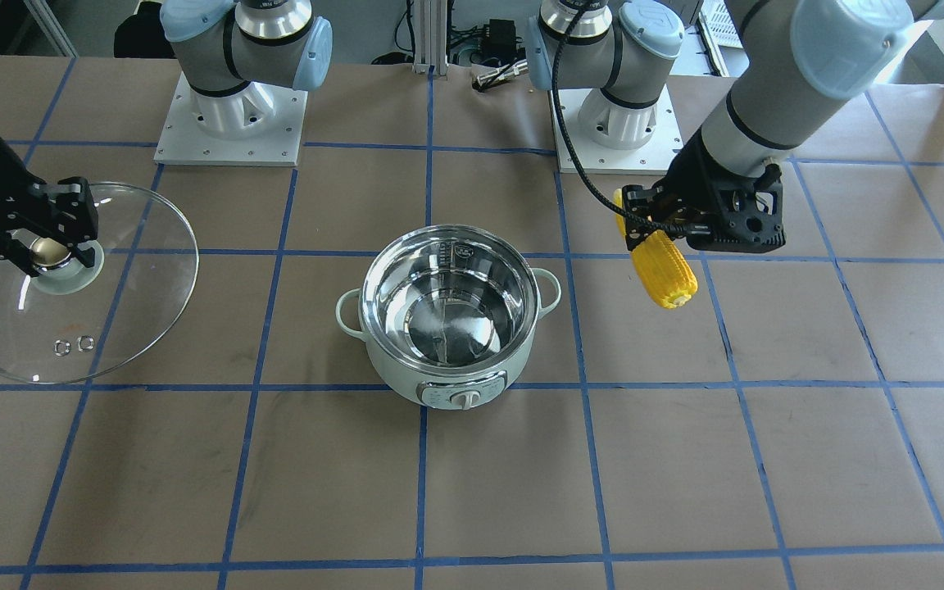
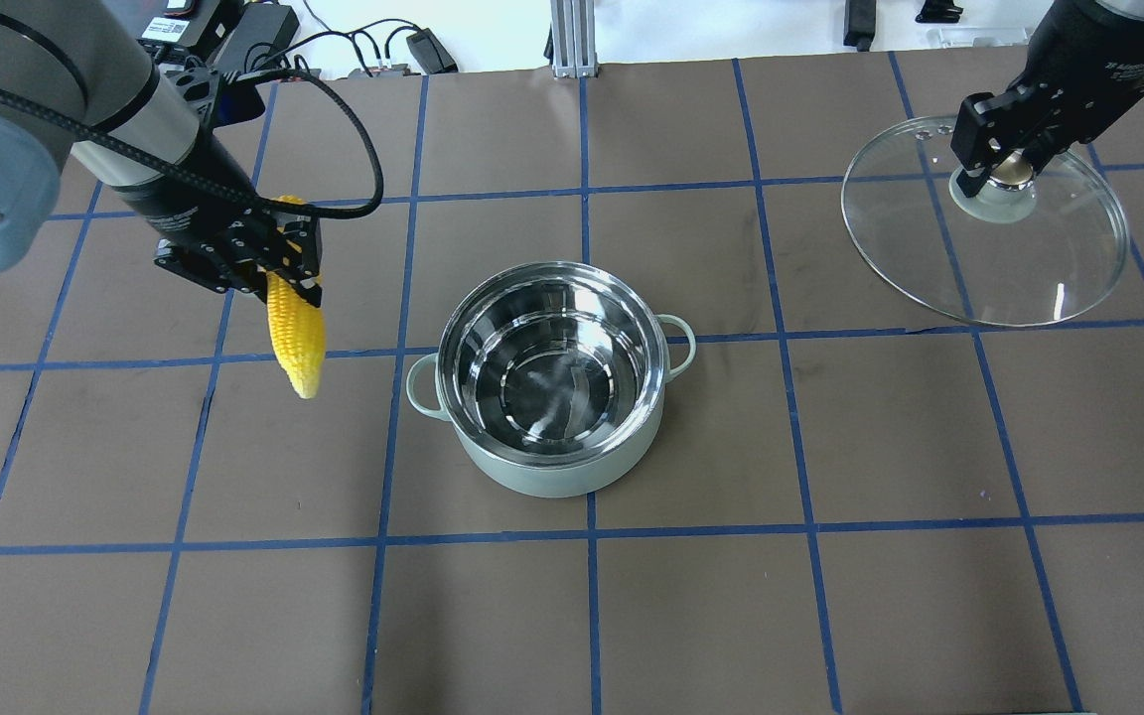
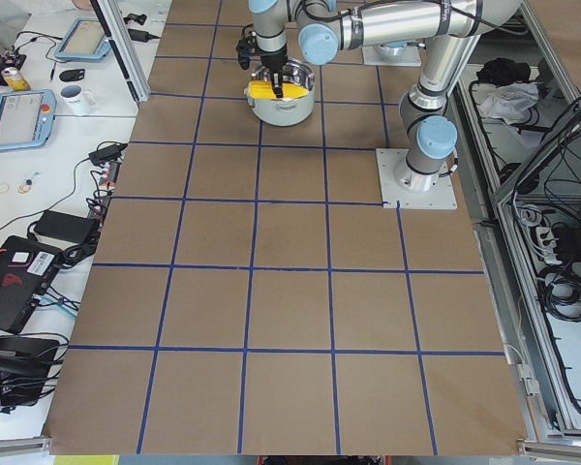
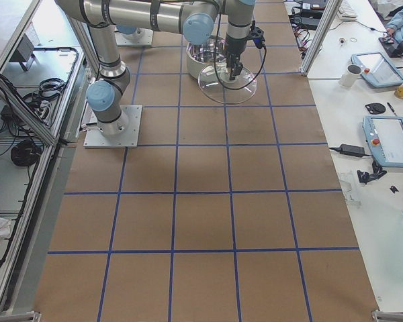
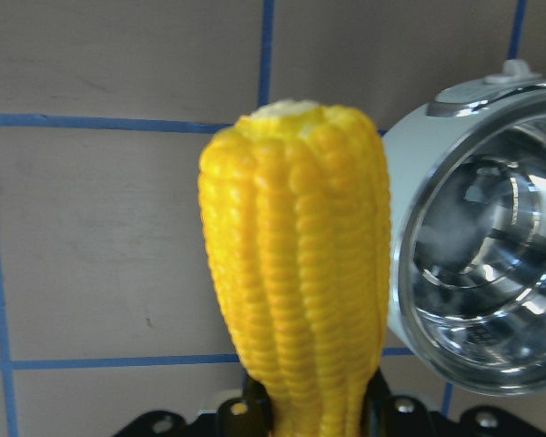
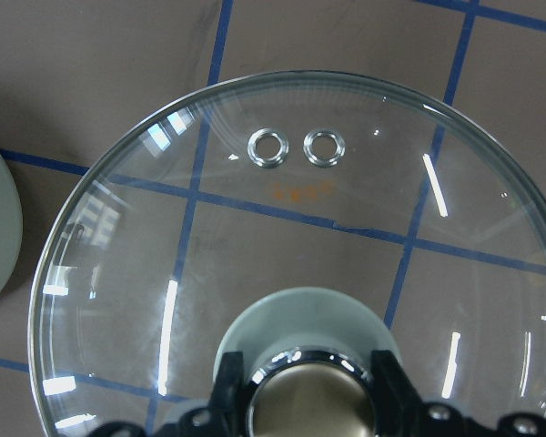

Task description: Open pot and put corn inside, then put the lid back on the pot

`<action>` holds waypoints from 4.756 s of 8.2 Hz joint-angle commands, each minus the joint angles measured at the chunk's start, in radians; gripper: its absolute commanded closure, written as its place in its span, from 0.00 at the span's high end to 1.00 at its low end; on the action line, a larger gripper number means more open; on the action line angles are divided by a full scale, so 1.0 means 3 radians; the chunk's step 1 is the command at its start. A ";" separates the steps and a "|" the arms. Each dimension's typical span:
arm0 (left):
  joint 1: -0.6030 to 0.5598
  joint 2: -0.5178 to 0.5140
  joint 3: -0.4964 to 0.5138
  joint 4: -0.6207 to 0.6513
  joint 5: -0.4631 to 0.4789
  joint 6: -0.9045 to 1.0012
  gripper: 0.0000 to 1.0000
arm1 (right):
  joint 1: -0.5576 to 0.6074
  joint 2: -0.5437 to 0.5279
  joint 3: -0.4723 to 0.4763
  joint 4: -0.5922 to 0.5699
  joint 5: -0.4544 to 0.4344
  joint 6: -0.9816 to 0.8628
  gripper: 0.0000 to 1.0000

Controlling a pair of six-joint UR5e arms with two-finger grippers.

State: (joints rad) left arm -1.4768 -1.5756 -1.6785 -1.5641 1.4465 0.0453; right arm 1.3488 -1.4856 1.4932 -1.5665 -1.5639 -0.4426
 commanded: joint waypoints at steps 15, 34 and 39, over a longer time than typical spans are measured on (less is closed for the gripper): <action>-0.1285 -0.1042 -0.0193 0.1113 -0.0205 -0.0667 0.99 | -0.0001 0.0002 0.0013 0.0016 0.0028 0.0003 0.00; -0.0584 -0.0091 0.1075 0.0003 0.1161 0.0105 1.00 | 0.2288 0.0585 0.0038 -0.0796 0.0043 0.3340 0.00; -0.0528 -0.0091 0.0993 0.0008 0.1171 0.0100 1.00 | 0.2346 0.0734 0.0151 -0.1149 0.0038 0.3521 0.00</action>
State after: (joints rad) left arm -1.6473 -1.5996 -1.3715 -1.5624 1.7984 0.0755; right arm 2.0514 -1.2718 1.5206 -1.8900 -1.5509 0.6127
